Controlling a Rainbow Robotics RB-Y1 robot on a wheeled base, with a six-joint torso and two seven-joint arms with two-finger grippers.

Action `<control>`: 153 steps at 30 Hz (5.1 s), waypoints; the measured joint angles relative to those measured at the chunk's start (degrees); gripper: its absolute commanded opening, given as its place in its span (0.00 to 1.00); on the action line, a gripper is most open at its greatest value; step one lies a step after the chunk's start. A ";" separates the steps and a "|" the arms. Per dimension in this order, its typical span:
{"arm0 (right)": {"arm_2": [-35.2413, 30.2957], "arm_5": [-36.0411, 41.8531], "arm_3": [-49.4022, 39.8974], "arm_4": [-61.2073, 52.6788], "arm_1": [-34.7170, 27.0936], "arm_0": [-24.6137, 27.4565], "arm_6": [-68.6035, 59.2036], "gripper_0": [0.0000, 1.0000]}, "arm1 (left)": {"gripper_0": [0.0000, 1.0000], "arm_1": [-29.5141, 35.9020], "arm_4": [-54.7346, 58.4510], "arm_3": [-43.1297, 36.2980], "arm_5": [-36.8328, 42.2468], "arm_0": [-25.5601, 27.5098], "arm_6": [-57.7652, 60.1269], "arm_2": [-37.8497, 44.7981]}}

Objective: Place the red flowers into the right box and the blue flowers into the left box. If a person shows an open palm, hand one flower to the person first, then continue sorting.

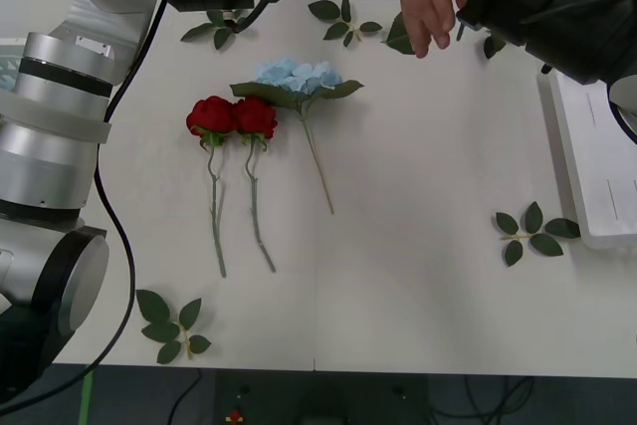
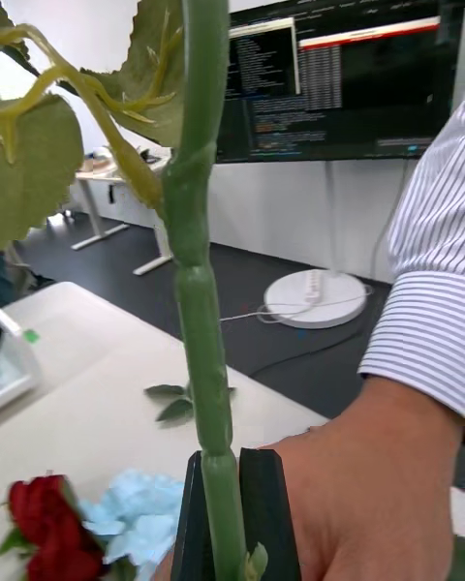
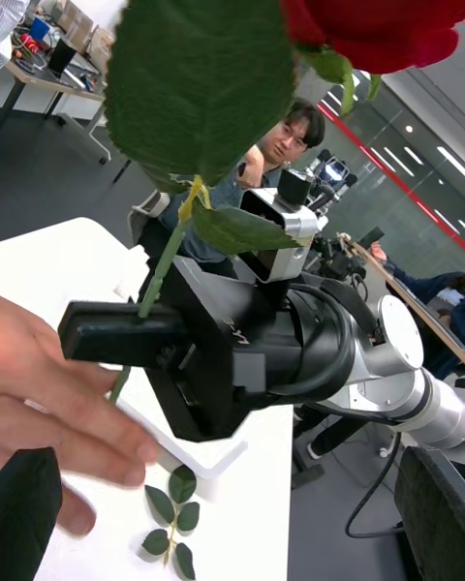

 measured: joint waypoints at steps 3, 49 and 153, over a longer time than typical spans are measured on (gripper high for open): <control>0.00 -1.72 0.10 3.36 0.00 0.01 0.04 0.00 | 1.00 2.05 0.46 0.00 0.45 -0.11 0.00 -0.01; -0.01 -3.85 0.53 4.02 0.01 0.03 0.26 1.00 | 1.00 25.43 -9.02 14.92 31.76 -15.66 74.74 -27.83; -0.01 38.75 -2.67 -37.29 -35.71 12.90 7.67 1.00 | 0.00 33.53 -13.29 13.76 -28.63 -6.13 59.53 -67.20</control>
